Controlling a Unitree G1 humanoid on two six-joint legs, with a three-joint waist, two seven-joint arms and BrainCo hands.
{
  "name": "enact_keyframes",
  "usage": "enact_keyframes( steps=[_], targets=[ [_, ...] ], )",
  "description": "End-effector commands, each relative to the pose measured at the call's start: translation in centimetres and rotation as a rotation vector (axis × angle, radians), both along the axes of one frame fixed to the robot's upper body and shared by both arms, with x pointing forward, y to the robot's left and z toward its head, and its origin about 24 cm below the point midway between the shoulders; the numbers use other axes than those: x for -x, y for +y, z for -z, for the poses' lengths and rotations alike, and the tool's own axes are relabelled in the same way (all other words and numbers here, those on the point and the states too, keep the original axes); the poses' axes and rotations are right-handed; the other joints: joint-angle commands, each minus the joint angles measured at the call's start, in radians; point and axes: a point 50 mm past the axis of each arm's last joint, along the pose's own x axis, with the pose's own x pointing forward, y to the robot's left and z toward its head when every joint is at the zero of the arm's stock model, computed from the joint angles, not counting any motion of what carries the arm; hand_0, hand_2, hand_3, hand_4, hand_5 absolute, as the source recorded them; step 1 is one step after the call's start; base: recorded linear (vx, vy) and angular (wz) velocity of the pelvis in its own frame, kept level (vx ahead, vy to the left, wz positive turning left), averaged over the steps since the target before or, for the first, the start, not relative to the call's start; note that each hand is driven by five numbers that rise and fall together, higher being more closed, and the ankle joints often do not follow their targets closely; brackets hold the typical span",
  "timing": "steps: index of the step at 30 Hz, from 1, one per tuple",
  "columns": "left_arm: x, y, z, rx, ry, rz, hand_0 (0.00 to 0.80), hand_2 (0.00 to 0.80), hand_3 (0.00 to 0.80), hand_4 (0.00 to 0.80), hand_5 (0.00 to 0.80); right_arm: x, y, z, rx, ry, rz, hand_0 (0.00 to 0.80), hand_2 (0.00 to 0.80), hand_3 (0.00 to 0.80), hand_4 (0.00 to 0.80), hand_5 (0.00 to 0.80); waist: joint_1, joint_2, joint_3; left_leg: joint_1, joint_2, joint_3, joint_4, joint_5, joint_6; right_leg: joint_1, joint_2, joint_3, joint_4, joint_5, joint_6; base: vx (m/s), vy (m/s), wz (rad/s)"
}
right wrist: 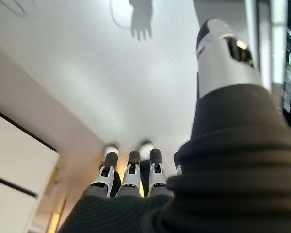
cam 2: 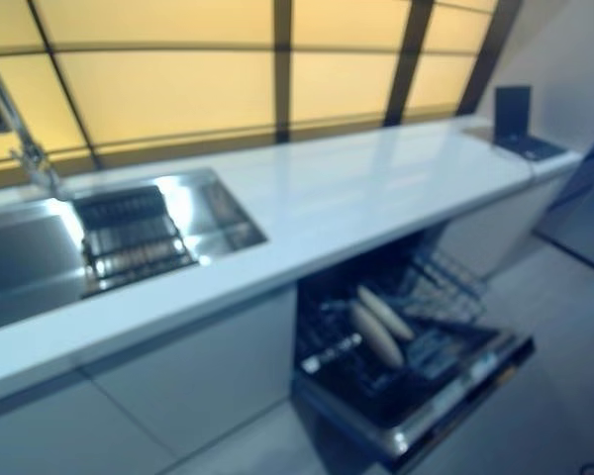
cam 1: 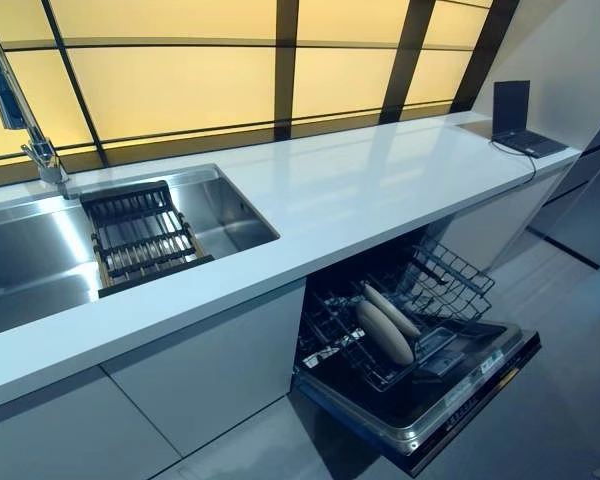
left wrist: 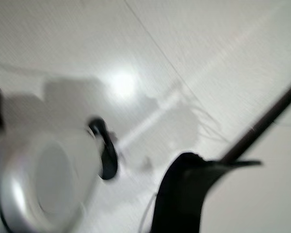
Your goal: Take plates into dishwasher
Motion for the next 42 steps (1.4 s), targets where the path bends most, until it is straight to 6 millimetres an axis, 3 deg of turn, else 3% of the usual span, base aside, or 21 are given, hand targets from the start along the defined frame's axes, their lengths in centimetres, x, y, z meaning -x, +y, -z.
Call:
enact_keyframes(
  steps=[1, 4, 6, 7, 8, 9, 13, 15, 17, 20, 22, 24, 25, 27, 28, 29, 31, 33, 34, 36, 42],
  targets=[
    [1.4, 1.1, -0.1, -0.031, -0.010, -0.089, 0.000, 0.000, 0.000, 0.000, 0.000, 0.4, -1.0, -1.2, 0.060, 0.090, -0.003, 0.000, 0.000, 0.000, 0.000, 0.000, 0.058, 0.018, 0.012, -0.119, -0.023, -0.005, -0.140, 0.052, 0.001, 0.131, 0.056, 0.021, 0.091, -0.130, -0.020, -0.101, -0.153, 0.11],
    [2.8, 1.1, 0.3, -0.031, -0.008, -0.144, 0.000, 0.000, 0.000, 0.000, 0.000, 1.4, -0.4, 0.3, 0.031, 0.122, 0.047, 0.000, 0.000, 0.000, 0.000, 0.000, 0.064, 0.028, 0.037, -0.115, -0.024, 0.033, -0.125, 0.057, -0.005, 0.126, 0.080, -0.014, 0.057, -0.081, -0.027, -0.233, -0.270, 0.25],
    [3.1, 1.1, 0.4, -0.026, -0.013, -0.142, 0.000, 0.000, 0.000, 0.000, 0.000, 2.2, 0.1, 1.4, 0.027, 0.127, 0.078, 0.000, 0.000, 0.000, 0.000, 0.000, 0.052, 0.016, 0.050, -0.115, -0.022, 0.056, 0.028, 0.043, -0.003, 0.129, 0.065, -0.055, 0.024, -0.049, -0.035, -0.311, -0.262, 0.63],
    [3.2, 0.9, 0.6, -0.016, -0.019, -0.144, 0.000, 0.000, 0.000, 0.000, 0.000, 2.6, 0.5, 2.1, 0.027, 0.125, 0.092, 0.000, 0.000, 0.000, 0.000, 0.000, 0.043, 0.004, 0.053, -0.117, -0.023, 0.064, 0.126, 0.013, 0.005, 0.122, 0.047, -0.076, -0.001, -0.023, -0.038, -0.327, -0.167, 0.95],
    [3.1, 0.6, 0.7, -0.003, -0.028, -0.149, 0.000, 0.000, 0.000, 0.000, 0.000, 3.2, 0.8, 2.8, 0.024, 0.127, 0.108, 0.000, 0.000, 0.000, 0.000, 0.000, 0.029, -0.028, 0.053, -0.088, -0.041, 0.059, 0.271, -0.107, 0.027, 0.112, 0.002, -0.092, -0.041, 0.012, -0.031, -0.441, -0.144, 1.01],
    [2.9, 0.5, 0.6, 0.001, -0.039, -0.150, 0.000, 0.000, 0.000, 0.000, 0.000, 3.5, 1.1, 3.4, 0.026, 0.130, 0.118, 0.000, 0.000, 0.000, 0.000, 0.000, 0.019, -0.042, 0.051, -0.060, -0.051, 0.070, 0.313, -0.162, 0.060, 0.091, -0.022, -0.116, -0.058, 0.049, -0.024, -0.368, -0.091, 0.68],
    [2.6, 0.2, 0.7, 0.017, -0.038, -0.150, 0.000, 0.000, 0.000, 0.000, 0.000, 5.2, 1.2, 4.2, 0.020, 0.132, 0.157, 0.000, 0.000, 0.000, 0.000, 0.000, -0.018, -0.058, 0.021, 0.075, -0.094, 0.086, 0.424, -0.273, 0.080, 0.050, -0.058, -0.161, -0.085, 0.093, -0.009, -0.228, -0.039, 0.55],
    [2.6, -0.1, 0.9, 0.027, -0.030, -0.118, 0.000, 0.000, 0.000, 0.000, 0.000, 7.6, 1.0, 4.8, 0.032, 0.132, 0.236, 0.000, 0.000, 0.000, 0.000, 0.000, -0.068, -0.001, -0.026, 0.284, -0.119, 0.104, 0.337, -0.289, 0.034, 0.013, -0.011, -0.229, -0.066, 0.066, -0.014, -0.230, -0.039, 1.14],
    [1.5, -0.2, 0.6, 0.019, -0.043, -0.035, 0.000, 0.000, 0.000, 0.000, 0.000, 8.8, 0.9, 4.9, 0.032, 0.114, 0.317, 0.000, 0.000, 0.000, 0.000, 0.000, -0.125, 0.055, -0.033, 0.411, -0.140, 0.147, -0.007, -0.278, 0.027, -0.101, 0.027, -0.307, 0.008, 0.069, -0.005, -0.405, 0.047, 1.21],
    [-0.3, -0.7, 0.3, 0.011, -0.077, 0.002, 0.000, 0.000, 0.000, 0.000, 0.000, 8.1, 1.4, 5.2, 0.021, 0.075, 0.348, 0.000, 0.000, 0.000, 0.000, 0.000, -0.125, 0.048, 0.007, 0.388, -0.177, 0.067, -0.090, -0.288, 0.061, -0.204, 0.002, -0.333, 0.074, 0.137, 0.036, -0.293, 0.017, 1.16],
    [-0.7, -0.9, 0.2, 0.010, -0.082, 0.011, 0.000, 0.000, 0.000, 0.000, 0.000, 7.6, 1.8, 5.5, 0.015, 0.061, 0.337, 0.000, 0.000, 0.000, 0.000, 0.000, -0.116, 0.036, 0.028, 0.376, -0.184, 0.069, -0.076, -0.301, 0.073, -0.219, -0.016, -0.360, 0.086, 0.176, 0.062, -0.236, -0.028, 0.94],
    [0.5, -0.4, 0.4, -0.007, -0.045, 0.003, 0.000, 0.000, 0.000, 0.000, 0.000, 7.4, 1.7, 5.5, 0.004, 0.045, 0.338, 0.000, 0.000, 0.000, 0.000, 0.000, -0.094, 0.032, 0.044, 0.350, -0.177, 0.056, -0.080, -0.282, 0.082, -0.208, -0.030, -0.336, 0.164, 0.172, 0.082, -0.280, -0.078, 0.13],
    [1.4, 0.2, 0.4, -0.007, -0.019, -0.022, 0.000, 0.000, 0.000, 0.000, 0.000, 7.5, 1.8, 5.6, 0.007, 0.054, 0.317, 0.000, 0.000, 0.000, 0.000, 0.000, -0.082, 0.034, 0.051, 0.322, -0.163, 0.065, -0.069, -0.268, 0.095, -0.207, -0.096, -0.304, 0.238, 0.188, 0.104, -0.168, -0.077, -0.05],
    [1.5, 0.4, 0.4, -0.005, -0.015, -0.033, 0.000, 0.000, 0.000, 0.000, 0.000, 7.6, 1.9, 5.7, 0.003, 0.055, 0.313, 0.000, 0.000, 0.000, 0.000, 0.000, -0.078, 0.033, 0.052, 0.317, -0.162, 0.071, -0.066, -0.267, 0.098, -0.209, -0.113, -0.300, 0.253, 0.188, 0.108, -0.094, -0.063, 0.06],
    [1.9, 0.7, 0.3, -0.002, -0.010, -0.061, 0.000, 0.000, 0.000, 0.000, 0.000, 7.5, 2.2, 5.9, -0.008, 0.063, 0.304, 0.000, 0.000, 0.000, 0.000, 0.000, -0.066, 0.033, 0.056, 0.303, -0.145, 0.085, -0.057, -0.262, 0.103, -0.197, -0.169, -0.274, 0.256, 0.197, 0.115, -0.070, -0.159, 0.06],
    [2.3, 1.0, 0.3, 0.004, -0.002, -0.091, 0.000, 0.000, 0.000, 0.000, 0.000, 7.5, 2.4, 6.2, -0.012, 0.081, 0.294, 0.000, 0.000, 0.000, 0.000, 0.000, -0.060, 0.031, 0.058, 0.289, -0.130, 0.084, -0.050, -0.259, 0.107, -0.178, -0.205, -0.237, 0.232, 0.204, 0.120, -0.152, -0.431, 0.23],
    [3.3, 1.2, 0.5, 0.048, 0.009, -0.185, 0.000, 0.000, 0.000, 0.000, 0.000, 8.6, 3.6, 7.6, -0.047, 0.122, 0.315, 0.000, 0.000, 0.000, 0.000, 0.000, -0.053, 0.020, 0.054, 0.229, -0.091, 0.029, 0.023, -0.257, 0.112, -0.141, -0.305, -0.055, 0.122, 0.291, 0.117, -0.110, -0.629, 0.25],
    [3.1, 1.2, 0.4, 0.070, 0.008, -0.208, 0.000, 0.000, 0.000, 0.000, 0.000, 8.9, 4.6, 8.6, -0.077, 0.142, 0.337, 0.000, 0.000, 0.000, 0.000, 0.000, -0.049, 0.011, 0.052, 0.173, -0.051, -0.016, 0.107, -0.278, 0.095, -0.129, -0.368, 0.031, 0.038, 0.327, 0.128, -0.104, -0.617, 0.12],
    [3.0, 0.9, 0.5, 0.076, -0.004, -0.237, 0.000, 0.000, 0.000, 0.000, 0.000, 8.9, 5.2, 9.1, -0.107, 0.145, 0.355, 0.000, 0.000, 0.000, 0.000, 0.000, -0.039, -0.004, 0.051, 0.142, -0.005, 0.003, 0.170, -0.292, 0.076, -0.096, -0.338, -0.019, -0.024, 0.270, 0.141, -0.099, -0.452, 0.22],
    [2.7, 0.4, 0.6, 0.091, -0.032, -0.285, 0.000, 0.000, 0.000, 0.000, 0.000, 8.5, 6.1, 9.6, -0.124, 0.142, 0.348, 0.000, 0.000, 0.000, 0.000, 0.000, -0.031, -0.004, 0.058, 0.120, 0.037, -0.005, 0.192, -0.278, 0.055, -0.081, -0.301, -0.020, -0.009, 0.211, 0.148, -0.092, -0.343, 0.12],
    [0.6, -0.9, 0.5, 0.127, -0.112, -0.207, 0.000, 0.000, 0.000, 0.000, 0.000, 7.7, 7.8, 10.7, -0.229, 0.007, 0.450, 0.000, 0.000, 0.000, 0.000, 0.000, -0.026, 0.001, 0.084, 0.113, 0.056, -0.013, 0.104, -0.190, 0.016, -0.065, -0.267, -0.060, -0.045, 0.201, 0.153, -0.132, -0.168, -0.07]
  ],
)
